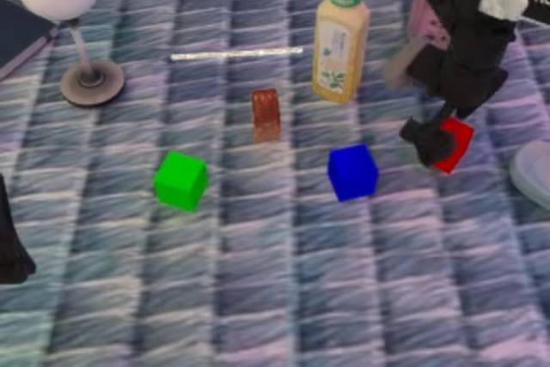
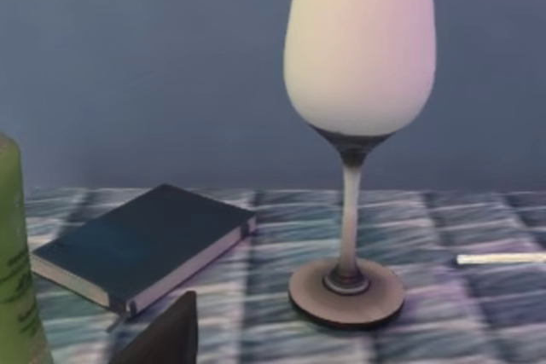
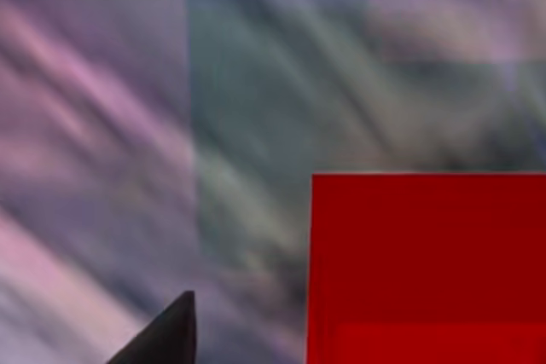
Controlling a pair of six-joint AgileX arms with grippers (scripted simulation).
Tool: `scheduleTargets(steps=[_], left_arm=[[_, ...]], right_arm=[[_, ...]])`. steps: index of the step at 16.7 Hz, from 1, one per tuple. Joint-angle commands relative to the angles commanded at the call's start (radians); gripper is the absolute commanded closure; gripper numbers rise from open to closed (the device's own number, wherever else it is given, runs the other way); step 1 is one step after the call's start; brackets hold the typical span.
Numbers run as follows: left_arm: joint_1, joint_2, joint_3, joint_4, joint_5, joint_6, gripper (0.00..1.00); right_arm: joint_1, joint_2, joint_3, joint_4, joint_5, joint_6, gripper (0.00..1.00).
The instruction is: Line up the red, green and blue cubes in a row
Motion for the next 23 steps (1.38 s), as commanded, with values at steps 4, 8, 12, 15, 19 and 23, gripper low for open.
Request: scheduleTargets(steps=[4,8,12,15,19,23], left_arm=[[0.000,0.000,0.000,0.000,0.000,0.000,0.00],[0.000,0.000,0.000,0.000,0.000,0.000,0.00],[0.000,0.000,0.000,0.000,0.000,0.000,0.00],[0.000,0.000,0.000,0.000,0.000,0.000,0.00],[0.000,0.000,0.000,0.000,0.000,0.000,0.00],[0.000,0.000,0.000,0.000,0.000,0.000,0.00]], right_arm=[[0.001,0.031,-0.066,0.089,0.000,0.001,0.00],[0.001,0.031,-0.066,0.089,0.000,0.001,0.08],[0.001,0.031,-0.066,0.089,0.000,0.001,0.38],[0.001,0.031,-0.066,0.089,0.000,0.001,0.60],[0.001,0.031,-0.066,0.089,0.000,0.001,0.90],[0.001,0.031,-0.066,0.089,0.000,0.001,1.00]])
